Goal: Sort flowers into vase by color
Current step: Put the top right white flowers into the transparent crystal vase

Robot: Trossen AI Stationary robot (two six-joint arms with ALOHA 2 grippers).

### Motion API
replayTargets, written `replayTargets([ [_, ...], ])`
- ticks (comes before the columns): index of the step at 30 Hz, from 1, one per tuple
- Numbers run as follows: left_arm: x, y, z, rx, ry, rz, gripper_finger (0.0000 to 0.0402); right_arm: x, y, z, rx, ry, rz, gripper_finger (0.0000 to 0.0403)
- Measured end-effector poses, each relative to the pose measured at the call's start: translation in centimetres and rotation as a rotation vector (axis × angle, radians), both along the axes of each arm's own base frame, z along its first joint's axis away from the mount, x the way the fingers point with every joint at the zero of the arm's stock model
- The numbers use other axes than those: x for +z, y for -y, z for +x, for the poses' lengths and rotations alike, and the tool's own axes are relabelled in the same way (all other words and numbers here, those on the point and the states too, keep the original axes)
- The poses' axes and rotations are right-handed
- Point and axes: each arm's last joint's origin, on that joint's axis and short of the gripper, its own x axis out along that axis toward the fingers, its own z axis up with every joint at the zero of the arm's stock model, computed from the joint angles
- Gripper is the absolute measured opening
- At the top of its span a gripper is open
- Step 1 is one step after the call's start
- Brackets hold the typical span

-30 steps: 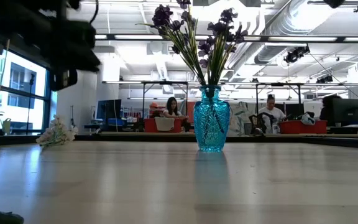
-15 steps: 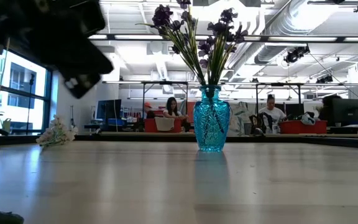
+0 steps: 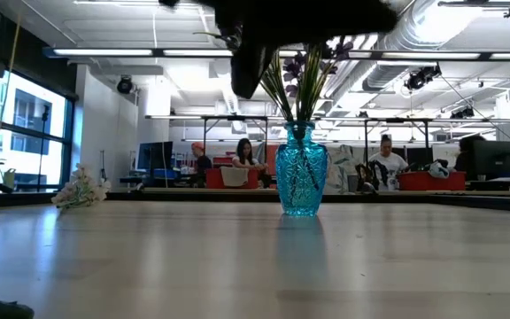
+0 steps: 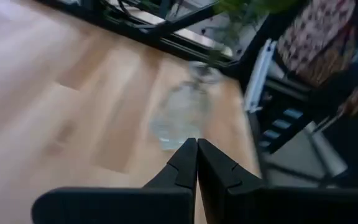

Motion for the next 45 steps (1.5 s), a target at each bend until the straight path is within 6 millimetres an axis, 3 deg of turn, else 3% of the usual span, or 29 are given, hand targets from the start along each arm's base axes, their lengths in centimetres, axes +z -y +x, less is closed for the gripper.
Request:
replayTargets([
  [5,-0.8,5.1,0.5,0.195,0.135,-0.107,0.0000,0.5,0.3,-1.2,0.033,0.020,-0.030,0.0000],
  [8,-1.7,6.6,0.5,0.396,0.257,-0.133,0.0000,0.6,0.5,-1.5,0.023,0.025,-0.054,0.0000],
  [13,-4.2,6.2,2.9,0.479,0.345,-0.213,0.0000,0.7,0.8,-1.7,-0.013,0.033,-0.061,0.0000],
  [21,-5.8,4.3,6.0,0.466,0.431,-0.403,0.0000,0.7,0.9,-1.7,-0.052,0.028,-0.089,0.0000],
  [27,-5.1,4.2,6.2,0.423,0.477,-0.462,0.0000,0.7,0.9,-1.7,-0.054,0.021,-0.099,0.0000],
  [33,-3.4,5.8,6.1,0.343,0.506,-0.386,0.0000,0.5,0.9,-1.8,-0.060,0.011,-0.111,0.0000],
  [45,-3.9,7.4,5.2,0.332,0.461,-0.305,0.0000,0.5,1.0,-1.8,-0.072,0.011,-0.113,0.0000],
])
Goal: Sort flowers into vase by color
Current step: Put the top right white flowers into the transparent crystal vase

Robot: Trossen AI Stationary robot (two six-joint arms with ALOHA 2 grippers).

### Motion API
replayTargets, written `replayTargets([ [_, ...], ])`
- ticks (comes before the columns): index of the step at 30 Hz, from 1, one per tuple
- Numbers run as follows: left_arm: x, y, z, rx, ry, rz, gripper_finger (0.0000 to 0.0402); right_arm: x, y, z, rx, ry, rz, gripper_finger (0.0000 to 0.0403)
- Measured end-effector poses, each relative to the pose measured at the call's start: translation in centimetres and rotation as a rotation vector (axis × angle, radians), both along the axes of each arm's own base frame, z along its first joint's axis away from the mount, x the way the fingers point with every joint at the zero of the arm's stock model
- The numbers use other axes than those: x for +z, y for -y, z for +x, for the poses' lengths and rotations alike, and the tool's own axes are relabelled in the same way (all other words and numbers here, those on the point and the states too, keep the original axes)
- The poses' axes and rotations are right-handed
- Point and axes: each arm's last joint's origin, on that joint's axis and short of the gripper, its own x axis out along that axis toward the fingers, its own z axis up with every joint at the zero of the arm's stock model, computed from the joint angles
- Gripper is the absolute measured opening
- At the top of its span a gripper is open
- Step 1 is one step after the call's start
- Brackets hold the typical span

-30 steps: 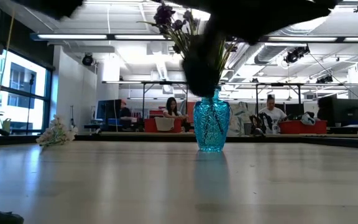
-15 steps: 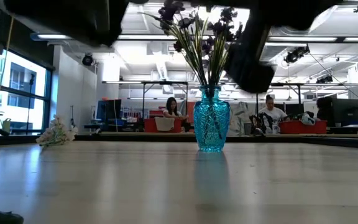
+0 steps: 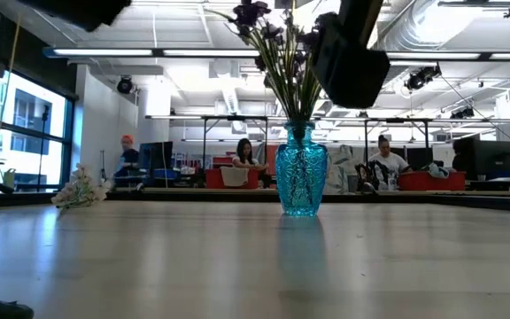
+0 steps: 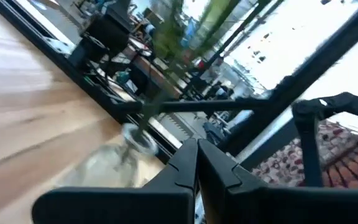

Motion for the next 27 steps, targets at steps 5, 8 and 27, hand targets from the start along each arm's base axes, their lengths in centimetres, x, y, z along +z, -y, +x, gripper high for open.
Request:
replayTargets([
  [5,1.1,-1.2,1.2,0.027,0.028,0.001,0.0000,0.0,0.0,0.0,0.000,0.000,0.000,0.0000],
  [8,1.8,-1.3,2.0,0.004,0.002,0.068,0.0000,0.0,0.0,0.0,0.000,0.000,0.000,0.0000],
  [27,1.5,1.0,1.0,0.033,-0.102,0.142,0.0000,-0.1,0.0,0.0,0.001,-0.010,-0.009,0.0000],
])
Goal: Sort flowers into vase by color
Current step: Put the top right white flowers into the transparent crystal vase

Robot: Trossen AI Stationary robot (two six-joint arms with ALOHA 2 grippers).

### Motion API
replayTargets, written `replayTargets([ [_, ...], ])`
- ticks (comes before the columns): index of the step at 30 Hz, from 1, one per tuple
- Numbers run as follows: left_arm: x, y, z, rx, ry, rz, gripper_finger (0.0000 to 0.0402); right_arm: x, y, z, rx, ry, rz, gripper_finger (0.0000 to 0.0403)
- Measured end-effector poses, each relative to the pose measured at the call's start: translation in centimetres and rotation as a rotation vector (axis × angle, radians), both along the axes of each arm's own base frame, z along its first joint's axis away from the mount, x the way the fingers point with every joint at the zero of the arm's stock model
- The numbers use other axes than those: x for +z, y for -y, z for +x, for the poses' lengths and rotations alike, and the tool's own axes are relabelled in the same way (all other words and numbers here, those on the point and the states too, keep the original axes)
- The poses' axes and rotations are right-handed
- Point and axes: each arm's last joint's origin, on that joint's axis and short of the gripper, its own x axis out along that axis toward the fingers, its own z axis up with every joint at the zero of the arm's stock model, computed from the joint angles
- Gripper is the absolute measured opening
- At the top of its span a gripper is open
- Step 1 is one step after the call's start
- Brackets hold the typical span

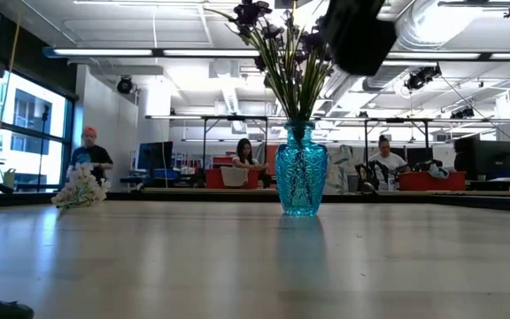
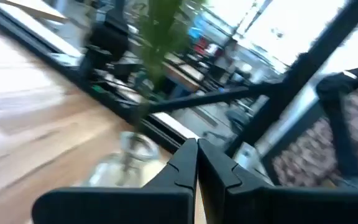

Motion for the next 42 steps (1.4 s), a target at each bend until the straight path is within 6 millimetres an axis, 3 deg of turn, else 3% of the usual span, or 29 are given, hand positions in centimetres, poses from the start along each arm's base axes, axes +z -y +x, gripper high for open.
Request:
replayTargets([
  [14,-0.7,-4.5,2.6,0.086,-0.021,-0.118,0.0000,0.0,0.0,0.0,0.000,0.000,0.001,0.0000],
  [20,-0.4,-4.5,2.9,0.001,-0.015,-0.124,0.0000,-0.1,0.0,0.0,0.000,-0.009,-0.009,0.0000],
  [29,2.6,-5.7,4.9,-0.090,0.027,-0.032,0.0000,-0.2,0.0,0.0,-0.004,-0.018,-0.018,0.0000],
  [33,2.0,-6.4,5.4,-0.141,-0.041,-0.002,0.0000,-0.2,0.1,-0.1,-0.012,-0.016,-0.019,0.0000],
  [42,0.9,-5.9,5.0,-0.144,-0.158,-0.009,0.0000,-0.2,0.1,-0.1,-0.012,-0.019,-0.026,0.0000],
])
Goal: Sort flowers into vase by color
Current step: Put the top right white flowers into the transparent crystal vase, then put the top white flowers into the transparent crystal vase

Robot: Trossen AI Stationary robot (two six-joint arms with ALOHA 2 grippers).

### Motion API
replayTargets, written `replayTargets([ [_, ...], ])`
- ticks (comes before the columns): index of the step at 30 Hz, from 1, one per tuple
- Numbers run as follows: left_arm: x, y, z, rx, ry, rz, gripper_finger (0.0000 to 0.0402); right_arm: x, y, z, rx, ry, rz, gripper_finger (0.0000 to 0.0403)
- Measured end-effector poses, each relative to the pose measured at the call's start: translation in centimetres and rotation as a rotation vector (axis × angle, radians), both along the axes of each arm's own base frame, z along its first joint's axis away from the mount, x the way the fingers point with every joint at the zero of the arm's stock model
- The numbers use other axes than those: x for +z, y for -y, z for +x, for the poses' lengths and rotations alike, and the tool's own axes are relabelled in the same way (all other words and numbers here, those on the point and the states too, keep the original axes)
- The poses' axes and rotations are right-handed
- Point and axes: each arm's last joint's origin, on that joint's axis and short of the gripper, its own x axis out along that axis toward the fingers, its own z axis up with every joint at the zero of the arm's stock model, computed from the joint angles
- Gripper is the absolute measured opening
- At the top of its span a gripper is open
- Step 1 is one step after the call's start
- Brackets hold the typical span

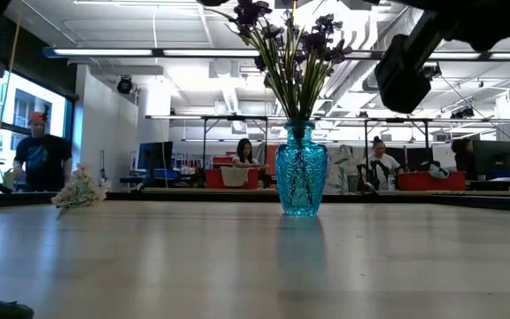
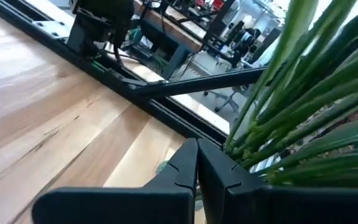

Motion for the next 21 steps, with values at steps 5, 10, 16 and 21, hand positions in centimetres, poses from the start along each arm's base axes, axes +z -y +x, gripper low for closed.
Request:
replayTargets([
  [5,1.5,-0.1,-0.3,0.020,-0.003,0.024,0.0000,0.0,0.0,0.0,0.001,-0.002,-0.004,0.0000],
  [10,3.5,-0.8,-1.6,0.035,-0.180,0.153,0.0000,0.0,0.0,0.0,0.001,-0.002,-0.004,0.0000],
  [16,5.3,-2.6,-4.7,0.120,-0.428,0.267,0.0000,0.0,0.0,0.0,0.009,-0.004,-0.003,0.0000],
  [21,6.2,-4.4,-8.4,0.168,-0.451,0.261,0.0000,-0.1,0.0,0.0,0.010,-0.006,-0.003,0.0000],
])
